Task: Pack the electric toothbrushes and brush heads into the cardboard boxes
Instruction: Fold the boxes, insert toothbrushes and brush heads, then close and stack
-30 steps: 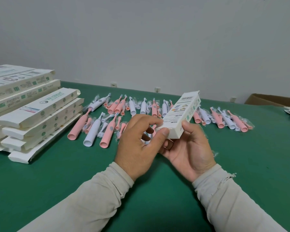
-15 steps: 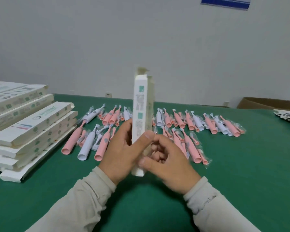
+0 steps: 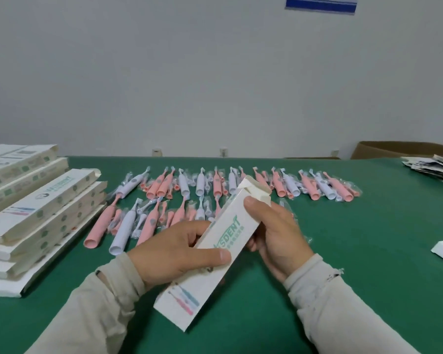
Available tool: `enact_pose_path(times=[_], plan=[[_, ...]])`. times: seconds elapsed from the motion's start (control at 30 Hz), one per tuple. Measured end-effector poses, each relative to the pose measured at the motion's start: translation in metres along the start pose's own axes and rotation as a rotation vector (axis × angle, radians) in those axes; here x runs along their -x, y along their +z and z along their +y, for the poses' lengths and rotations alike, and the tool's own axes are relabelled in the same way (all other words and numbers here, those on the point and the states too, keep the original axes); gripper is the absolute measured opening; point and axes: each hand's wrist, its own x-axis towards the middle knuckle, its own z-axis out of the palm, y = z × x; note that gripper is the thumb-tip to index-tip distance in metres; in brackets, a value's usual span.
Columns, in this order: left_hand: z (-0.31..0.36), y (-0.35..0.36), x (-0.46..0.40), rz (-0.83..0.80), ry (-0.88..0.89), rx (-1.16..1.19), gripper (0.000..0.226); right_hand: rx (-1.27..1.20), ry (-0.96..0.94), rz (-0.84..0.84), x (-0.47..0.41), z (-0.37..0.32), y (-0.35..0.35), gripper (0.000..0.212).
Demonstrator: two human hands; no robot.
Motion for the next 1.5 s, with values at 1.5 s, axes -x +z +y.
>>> enact_pose_path(times=[1.5], plan=[[-0.025,-0.015,-0.01,0.427,0.36,-0.635,0.064,0.234,-0.119,-0.34,-0.008,0.017,-0.008,0.051]])
